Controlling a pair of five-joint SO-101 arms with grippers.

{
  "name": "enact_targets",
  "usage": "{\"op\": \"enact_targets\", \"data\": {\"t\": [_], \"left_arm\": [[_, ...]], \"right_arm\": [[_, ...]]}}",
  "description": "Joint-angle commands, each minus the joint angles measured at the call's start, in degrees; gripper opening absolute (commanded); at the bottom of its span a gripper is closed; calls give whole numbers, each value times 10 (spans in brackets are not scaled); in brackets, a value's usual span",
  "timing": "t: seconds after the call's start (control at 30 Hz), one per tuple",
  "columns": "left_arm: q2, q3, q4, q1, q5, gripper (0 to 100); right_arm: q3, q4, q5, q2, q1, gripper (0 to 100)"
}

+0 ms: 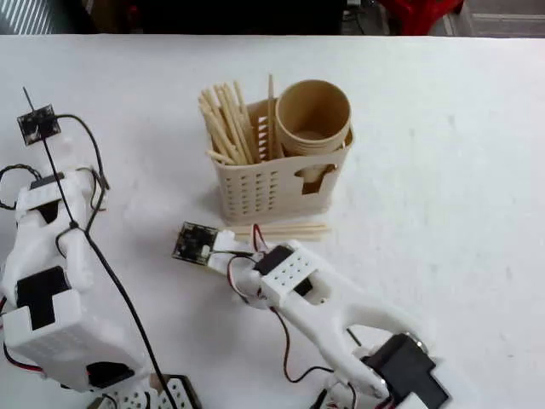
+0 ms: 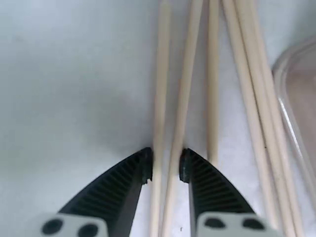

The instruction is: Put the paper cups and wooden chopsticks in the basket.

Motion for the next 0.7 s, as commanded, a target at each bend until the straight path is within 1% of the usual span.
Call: {"op": "enact_targets", "data": {"t": [0.0,0.07,0.13,0.27,0.33,0.5,0.67], "left_arm": [[-4,-11,-4,11,4,157],[-4,-11,-4,11,4,157],[-4,-11,-4,11,4,157],[-4,-11,-4,11,4,157],[-4,-11,-4,11,4,157],[-4,-11,-5,12,4,157],[-4,-11,-6,12,4,157]], "right_arm": [[-32,-9,-2,22,15,57],[-36,-10,-2,29,22,10],[-36,-10,-3,28,23,22],[-36,-8,-4,24,23,16],[-36,10,-4,7,23,16],[-22,64,-5,-98,22,16],[33,71,-5,-227,21,16]]}}
